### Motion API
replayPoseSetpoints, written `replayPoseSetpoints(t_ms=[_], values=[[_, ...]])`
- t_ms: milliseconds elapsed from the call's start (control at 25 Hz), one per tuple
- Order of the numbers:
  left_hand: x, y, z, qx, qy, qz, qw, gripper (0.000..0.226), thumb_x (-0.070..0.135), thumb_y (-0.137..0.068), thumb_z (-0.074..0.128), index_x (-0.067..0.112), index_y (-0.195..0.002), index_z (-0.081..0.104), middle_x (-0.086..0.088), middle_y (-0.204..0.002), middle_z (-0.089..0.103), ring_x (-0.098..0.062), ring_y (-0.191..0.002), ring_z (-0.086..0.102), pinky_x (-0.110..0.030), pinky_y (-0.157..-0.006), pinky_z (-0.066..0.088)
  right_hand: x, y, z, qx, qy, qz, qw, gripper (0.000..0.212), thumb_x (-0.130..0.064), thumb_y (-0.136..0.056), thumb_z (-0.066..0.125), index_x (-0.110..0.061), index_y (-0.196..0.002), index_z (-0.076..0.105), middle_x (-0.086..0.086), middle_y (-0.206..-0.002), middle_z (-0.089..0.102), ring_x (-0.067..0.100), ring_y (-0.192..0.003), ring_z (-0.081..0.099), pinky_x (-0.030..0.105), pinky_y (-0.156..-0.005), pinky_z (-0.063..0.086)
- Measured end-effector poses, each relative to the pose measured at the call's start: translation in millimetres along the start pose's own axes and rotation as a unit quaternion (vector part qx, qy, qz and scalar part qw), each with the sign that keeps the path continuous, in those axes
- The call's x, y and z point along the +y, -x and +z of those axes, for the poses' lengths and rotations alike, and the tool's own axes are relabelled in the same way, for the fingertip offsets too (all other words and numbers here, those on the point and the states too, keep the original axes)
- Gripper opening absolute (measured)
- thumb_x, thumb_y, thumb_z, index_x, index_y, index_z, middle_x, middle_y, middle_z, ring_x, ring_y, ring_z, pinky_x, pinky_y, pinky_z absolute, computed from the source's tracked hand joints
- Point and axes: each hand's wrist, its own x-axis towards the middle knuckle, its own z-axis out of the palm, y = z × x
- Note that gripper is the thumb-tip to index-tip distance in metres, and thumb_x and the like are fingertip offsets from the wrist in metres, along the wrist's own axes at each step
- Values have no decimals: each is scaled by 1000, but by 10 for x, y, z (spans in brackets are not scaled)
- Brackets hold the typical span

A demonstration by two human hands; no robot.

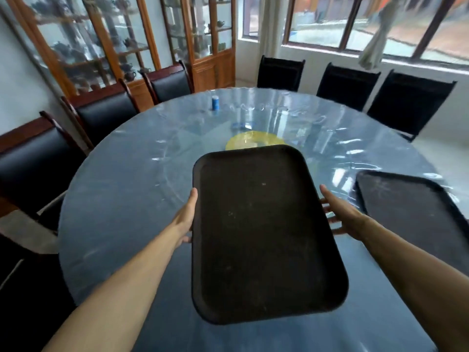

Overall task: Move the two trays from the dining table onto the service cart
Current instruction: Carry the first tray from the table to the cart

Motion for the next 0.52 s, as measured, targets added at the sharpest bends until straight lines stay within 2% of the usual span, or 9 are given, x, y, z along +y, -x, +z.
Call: replayPoseSetpoints(t_ms=[80, 200, 320, 360, 440, 480, 520], values=[[178, 66, 430, -42, -27, 20, 999, 84, 92, -73, 21, 36, -123, 59, 1, -112, 64, -23, -101, 60, -47, -85, 48, 232, 241, -421, 46, -33, -3, 998, 68, -87, -74, 39, -28, -87, 70, 0, -90, 66, 22, -79, 61, 35, -66, 47], [383, 230, 1105, -95, -69, 48, 992, 81, 93, -73, 21, 35, -117, 59, 7, -97, 65, -19, -92, 61, -38, -70, 47, 625, 629, -1007, 123, -95, 0, 988, 66, -85, -74, 42, -28, -68, 75, -5, -69, 63, 16, -63, 54, 28, -55, 41], [498, 414, 1736, -147, -114, 82, 979, 81, 91, -75, 20, 34, -111, 66, 4, -86, 73, -19, -84, 65, -35, -68, 47, 1036, 1028, -1492, 168, -137, 4, 976, 70, -86, -73, 44, -22, -57, 66, -6, -52, 52, 13, -48, 43, 24, -51, 30], [523, 476, 1937, -169, -128, 92, 973, 82, 91, -76, 20, 35, -116, 65, 4, -92, 74, -19, -88, 65, -36, -71, 48, 1173, 1166, -1627, 180, -160, 9, 971, 68, -86, -72, 45, -21, -56, 60, -5, -48, 46, 13, -42, 38, 23, -50, 26], [568, 639, 2370, -211, -161, 109, 958, 85, 89, -78, 19, 35, -129, 59, 1, -113, 70, -23, -103, 63, -42, -84, 48, 1475, 1489, -1888, 223, -191, 24, 955, 64, -83, -76, 44, -23, -63, 60, -6, -48, 49, 11, -38, 42, 23, -49, 32], [580, 725, 2567, -227, -175, 117, 951, 85, 89, -78, 19, 34, -129, 58, 0, -116, 69, -24, -104, 63, -43, -85, 47, 1616, 1652, -1990, 241, -199, 35, 949, 64, -82, -78, 42, -23, -69, 64, -6, -52, 56, 11, -42, 49, 24, -49, 38], [583, 816, 2768, -245, -187, 126, 943, 83, 89, -78, 20, 34, -125, 61, 0, -109, 70, -23, -99, 63, -42, -83, 47, 1760, 1822, -2085, 257, -206, 48, 943, 65, -83, -79, 40, -24, -76, 67, -4, -61, 63, 12, -50, 55, 27, -53, 43]])
